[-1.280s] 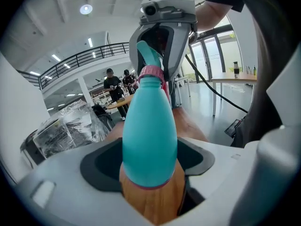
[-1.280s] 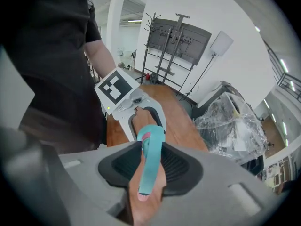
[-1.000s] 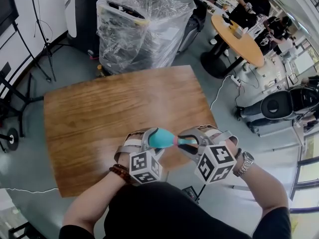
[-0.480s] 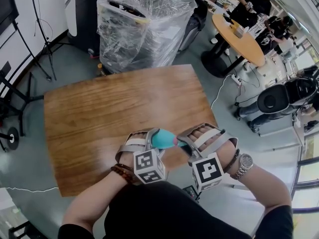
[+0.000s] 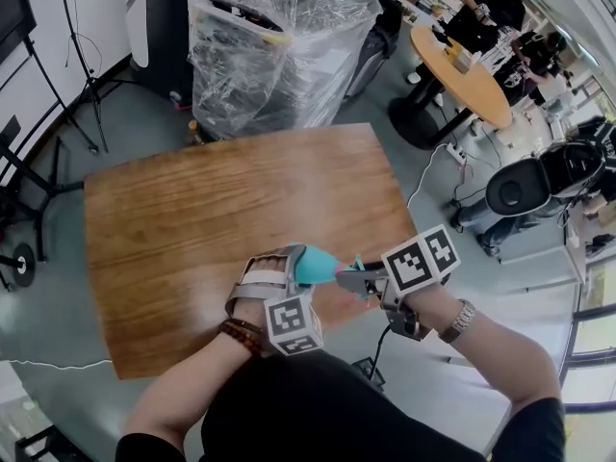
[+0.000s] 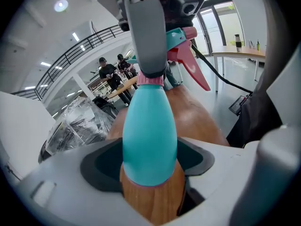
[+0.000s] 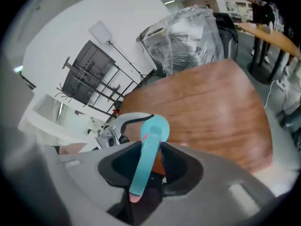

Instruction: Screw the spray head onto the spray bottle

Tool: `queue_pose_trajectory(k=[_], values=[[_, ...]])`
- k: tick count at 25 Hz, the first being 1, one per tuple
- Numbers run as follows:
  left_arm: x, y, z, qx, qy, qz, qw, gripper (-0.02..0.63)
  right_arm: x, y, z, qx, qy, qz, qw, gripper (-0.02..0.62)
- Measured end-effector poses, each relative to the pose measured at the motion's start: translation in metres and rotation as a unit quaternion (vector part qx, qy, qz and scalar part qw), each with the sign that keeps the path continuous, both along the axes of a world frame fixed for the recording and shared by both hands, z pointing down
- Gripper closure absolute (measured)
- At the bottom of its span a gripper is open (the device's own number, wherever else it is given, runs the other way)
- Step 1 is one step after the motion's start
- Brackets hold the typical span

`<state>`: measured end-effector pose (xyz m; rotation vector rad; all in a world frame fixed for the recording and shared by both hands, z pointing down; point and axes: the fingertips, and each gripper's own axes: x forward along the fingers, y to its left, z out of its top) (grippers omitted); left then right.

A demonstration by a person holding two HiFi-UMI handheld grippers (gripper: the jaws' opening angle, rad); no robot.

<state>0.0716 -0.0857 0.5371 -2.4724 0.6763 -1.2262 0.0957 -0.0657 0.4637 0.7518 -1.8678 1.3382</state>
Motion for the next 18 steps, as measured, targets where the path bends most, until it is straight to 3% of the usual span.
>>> queue_pose_trajectory(k=[2,5,8,10,12,13,14,15,16,18], values=[[0.001,0.004,0.001,-0.013,0.014,-0.001,0.9998,0.233,-0.002,0.002,-0.004,0.027,0.008,-0.021,0.999,0.472],[0.002,0.011,0.002,-0.039,0.042,-0.002,0.9984,0.233,-0.009,-0.002,-0.026,0.089,-0.005,-0.057,0.994,0.371],[0.0,0.016,0.001,-0.063,0.073,0.001,0.9954,0.232,-0.011,-0.006,-0.057,0.154,-0.027,-0.085,0.984,0.348],[-0.002,0.017,0.001,-0.076,0.09,0.008,0.993,0.232,-0.011,-0.006,-0.077,0.207,-0.038,-0.125,0.97,0.347],[-0.003,0.017,0.0,-0.09,0.104,0.024,0.9903,0.232,-0.01,-0.003,-0.097,0.28,-0.03,-0.197,0.939,0.347],[-0.003,0.017,0.0,-0.097,0.108,0.035,0.9887,0.232,-0.006,-0.001,-0.104,0.322,-0.005,-0.252,0.913,0.347],[-0.005,0.018,0.0,-0.105,0.11,0.047,0.9873,0.232,-0.002,0.002,-0.107,0.362,0.042,-0.318,0.875,0.35],[-0.006,0.019,0.0,-0.111,0.11,0.059,0.986,0.232,0.004,0.006,-0.106,0.397,0.103,-0.389,0.825,0.351],[-0.008,0.02,0.0,-0.117,0.108,0.071,0.9846,0.232,0.01,0.01,-0.1,0.427,0.168,-0.457,0.762,0.351],[-0.01,0.025,0.002,-0.133,0.103,0.099,0.9808,0.232,0.018,0.02,-0.082,0.472,0.268,-0.573,0.615,0.355]])
